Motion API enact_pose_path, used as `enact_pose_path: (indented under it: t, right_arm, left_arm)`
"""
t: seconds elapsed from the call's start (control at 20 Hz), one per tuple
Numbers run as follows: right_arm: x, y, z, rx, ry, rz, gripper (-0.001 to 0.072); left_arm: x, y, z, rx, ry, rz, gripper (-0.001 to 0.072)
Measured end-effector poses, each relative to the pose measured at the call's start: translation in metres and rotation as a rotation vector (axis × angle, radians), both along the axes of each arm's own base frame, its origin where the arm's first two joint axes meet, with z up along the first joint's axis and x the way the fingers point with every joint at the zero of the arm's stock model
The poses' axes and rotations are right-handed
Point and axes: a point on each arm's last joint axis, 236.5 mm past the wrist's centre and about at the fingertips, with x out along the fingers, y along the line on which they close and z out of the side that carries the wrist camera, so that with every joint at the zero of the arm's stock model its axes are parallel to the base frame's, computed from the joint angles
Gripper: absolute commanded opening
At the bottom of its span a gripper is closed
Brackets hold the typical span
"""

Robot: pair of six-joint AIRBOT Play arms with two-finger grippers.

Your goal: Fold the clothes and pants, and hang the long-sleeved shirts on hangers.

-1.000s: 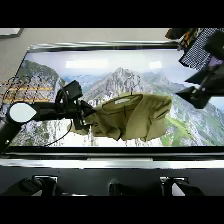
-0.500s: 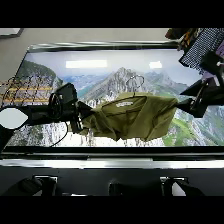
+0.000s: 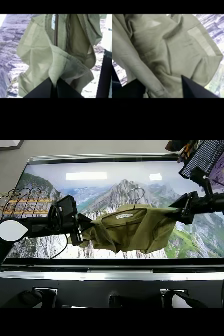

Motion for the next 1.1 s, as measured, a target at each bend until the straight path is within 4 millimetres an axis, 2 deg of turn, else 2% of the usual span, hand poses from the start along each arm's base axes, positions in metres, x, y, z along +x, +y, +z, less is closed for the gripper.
enact_pose_path:
  t: [0.2,0.25,0.35,0.4,0.45,0.5,0.55,0.75,0.8,0.85,0.9,1.1]
  right_arm:
    - [-0.004,0.004,-0.007,0.014,0.024,0.047,0.0103]
    - [-0.006,0.004,-0.007,0.015,0.025,0.055,0.0026]
    - [-0.01,0.006,-0.004,0.015,0.025,0.067,0.0026]
    - [-0.012,0.006,-0.001,0.012,0.019,0.069,0.0023]
    - [-0.015,0.006,0.002,0.006,0.013,0.071,0.0022]
    - [-0.017,0.007,0.006,0.003,0.002,0.07,0.0022]
    - [-0.022,0.008,0.01,-0.004,-0.002,0.077,0.0021]
    - [-0.036,0.006,0.03,-0.069,-0.072,0.068,0.0021]
    - [-0.04,0.006,0.036,-0.083,-0.09,0.066,0.0021]
    - [-0.045,0.005,0.04,-0.101,-0.107,0.063,0.002]
    - [-0.048,0.004,0.045,-0.117,-0.123,0.052,0.002]
    - [-0.058,-0.001,0.069,-0.16,-0.184,-0.047,0.002]
  left_arm:
    - [0.001,0.0,0.0,-0.001,0.0,0.006,0.0017]
    - [0.001,0.0,0.0,-0.001,0.0,0.006,0.0017]
    - [0.001,0.0,0.0,-0.001,-0.001,0.005,0.0023]
    - [0.001,0.0,0.0,-0.001,-0.001,0.005,0.0056]
    - [0.001,0.0,0.0,0.001,-0.002,0.003,0.0145]
    - [0.0,0.0,0.0,-0.001,0.0,-0.001,0.0271]
    - [-0.001,-0.001,0.001,-0.005,0.002,-0.002,0.0339]
    - [0.007,0.003,0.003,-0.01,-0.011,0.022,0.0341]
    - [0.013,0.007,0.005,-0.014,-0.023,0.043,0.036]
    - [0.02,0.011,0.007,-0.023,-0.029,0.071,0.0489]
    - [0.027,0.016,0.01,-0.039,-0.029,0.108,0.0556]
    - [0.069,0.045,0.035,-0.177,-0.024,0.338,0.0556]
